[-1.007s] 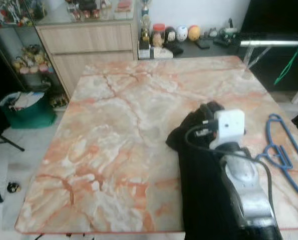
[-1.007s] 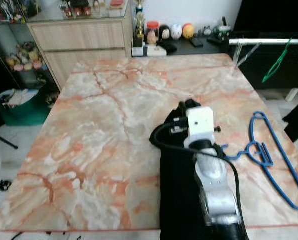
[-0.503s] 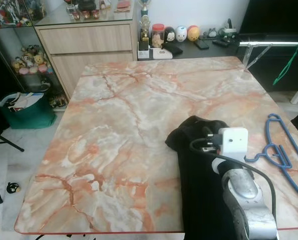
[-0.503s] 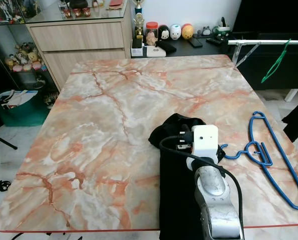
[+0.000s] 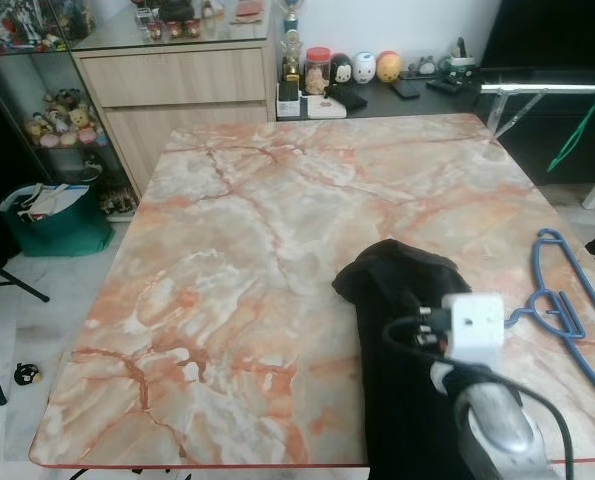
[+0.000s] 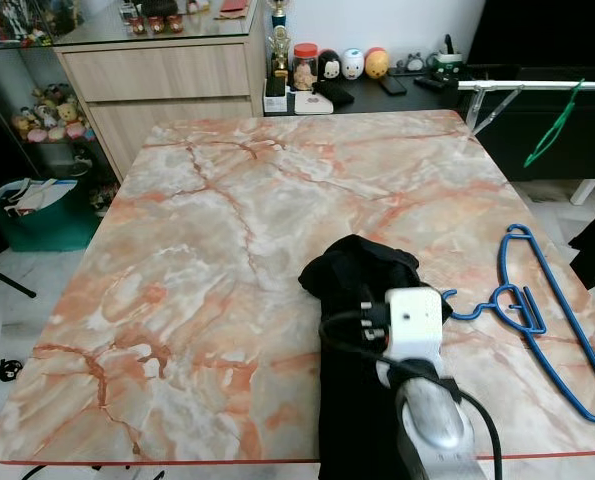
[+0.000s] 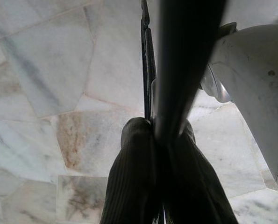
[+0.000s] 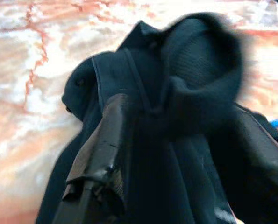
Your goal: Hang hanger
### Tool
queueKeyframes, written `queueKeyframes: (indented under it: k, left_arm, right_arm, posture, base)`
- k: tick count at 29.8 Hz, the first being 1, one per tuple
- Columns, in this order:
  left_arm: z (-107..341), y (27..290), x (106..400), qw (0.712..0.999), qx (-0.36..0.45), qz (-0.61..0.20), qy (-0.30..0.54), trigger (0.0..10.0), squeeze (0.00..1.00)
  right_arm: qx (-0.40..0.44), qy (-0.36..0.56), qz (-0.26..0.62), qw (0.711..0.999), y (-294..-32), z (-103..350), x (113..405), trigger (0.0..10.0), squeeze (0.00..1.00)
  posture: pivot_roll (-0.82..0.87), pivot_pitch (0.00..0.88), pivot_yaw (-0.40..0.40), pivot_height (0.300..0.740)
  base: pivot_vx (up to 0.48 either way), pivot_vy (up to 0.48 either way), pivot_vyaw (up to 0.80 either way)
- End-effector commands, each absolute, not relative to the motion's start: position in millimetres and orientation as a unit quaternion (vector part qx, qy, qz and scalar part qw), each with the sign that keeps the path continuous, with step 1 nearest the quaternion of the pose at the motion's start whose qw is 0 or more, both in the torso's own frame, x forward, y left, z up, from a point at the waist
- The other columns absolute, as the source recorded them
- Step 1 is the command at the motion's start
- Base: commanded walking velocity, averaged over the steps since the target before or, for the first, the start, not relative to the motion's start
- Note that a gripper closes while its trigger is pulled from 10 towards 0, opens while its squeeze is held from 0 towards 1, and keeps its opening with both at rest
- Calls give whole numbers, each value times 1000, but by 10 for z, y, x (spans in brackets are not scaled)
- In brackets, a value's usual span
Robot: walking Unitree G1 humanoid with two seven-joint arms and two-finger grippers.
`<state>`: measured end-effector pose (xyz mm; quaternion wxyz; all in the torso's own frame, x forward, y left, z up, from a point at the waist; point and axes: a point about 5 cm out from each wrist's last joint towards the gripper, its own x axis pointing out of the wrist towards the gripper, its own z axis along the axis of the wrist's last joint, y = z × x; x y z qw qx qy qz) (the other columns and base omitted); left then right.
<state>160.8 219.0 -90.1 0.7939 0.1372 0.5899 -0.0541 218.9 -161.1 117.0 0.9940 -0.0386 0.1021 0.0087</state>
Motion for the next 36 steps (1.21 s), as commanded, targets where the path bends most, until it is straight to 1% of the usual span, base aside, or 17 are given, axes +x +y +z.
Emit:
queueKeyframes:
  k: [1, 5, 7, 8, 9, 12, 14, 15, 19, 20, 22, 27, 28, 31, 36]
  left_arm:
    - [-903, 2237, 1576, 788, 149, -56, 595, 10000, 0]
    - [-901, 2241, 1578, 788, 150, -58, 594, 10000, 0]
    - [-899, 2242, 1583, 788, 151, -59, 594, 10000, 0]
    - [-899, 2241, 1584, 788, 151, -59, 594, 10000, 0]
    - [-898, 2240, 1586, 788, 151, -59, 594, 10000, 0]
    - [-898, 2238, 1589, 789, 149, -57, 593, 10000, 0]
    - [-896, 2235, 1595, 790, 147, -56, 593, 10000, 0]
    - [-896, 2235, 1595, 790, 147, -56, 593, 10000, 0]
    - [-895, 2235, 1599, 791, 147, -54, 592, 10000, 0]
    - [-894, 2234, 1600, 791, 147, -54, 592, 10000, 0]
    - [-893, 2237, 1602, 791, 147, -54, 591, 10000, 0]
    - [-891, 2232, 1609, 793, 146, -54, 589, 10000, 0]
    - [-890, 2227, 1615, 796, 143, -51, 586, 10000, 0]
    - [-888, 2228, 1621, 798, 142, -48, 584, 10000, 0]
    - [-885, 2236, 1628, 800, 142, -41, 581, 10000, 0]
  right_arm:
    - [-44, 107, 5, 993, -1608, 1207, 2141, 10000, 1000]
    - [-43, 143, -19, 989, -1654, 1131, 2039, 10000, 1000]
    - [-33, 123, -34, 991, -1683, 1168, 2052, 10000, 1000]
    - [-23, 106, -31, 994, -1669, 1212, 2068, 10000, 671]
    - [-16, 90, -23, 996, -1646, 1254, 2082, 10000, 0]
    - [-23, 59, -10, 998, -1590, 1329, 2090, 10000, 0]
    - [-19, 23, -18, 999, -1582, 1417, 2061, 10000, 0]
    - [-19, 23, -18, 999, -1582, 1417, 2061, 10000, 0]
    - [-31, -26, -11, 999, -1551, 1541, 1995, 10000, 0]
    - [-46, -41, -5, 998, -1538, 1570, 1969, 10000, 0]
    - [-61, -47, -1, 997, -1532, 1570, 1960, 10000, 0]
    - [-82, -55, -26, 995, -1634, 1431, 2010, 10000, 0]
    - [-112, -58, -19, 992, -1658, 1360, 2035, 10000, 0]
    - [-143, -54, -11, 988, -1697, 1272, 2067, 10000, 0]
    - [-145, -53, -19, 988, -1767, 1210, 2119, 10000, 0]
  posture:
    - [12, 0, 31, 740]
    - [4, 0, 33, 740]
    - [3, 0, 35, 740]
    - [5, 0, 34, 740]
    - [6, 0, 34, 740]
    - [12, 0, 29, 740]
    - [12, 0, 27, 740]
    - [12, 0, 27, 740]
    - [8, 0, 28, 740]
    - [8, 0, 28, 740]
    - [2, 0, 29, 740]
    - [-9, 0, 40, 740]
    - [-5, 0, 46, 740]
    - [-7, 0, 46, 740]
    - [2, 0, 43, 740]
  base:
    - [0, 0, 0]
    - [0, 0, 0]
    - [0, 0, 0]
    - [0, 0, 0]
    - [0, 0, 0]
    - [0, 0, 0]
    - [0, 0, 0]
    - [0, 0, 0]
    - [0, 0, 0]
    - [0, 0, 0]
    - [0, 0, 0]
    - [0, 0, 0]
    - [0, 0, 0]
    - [0, 0, 0]
    - [0, 0, 0]
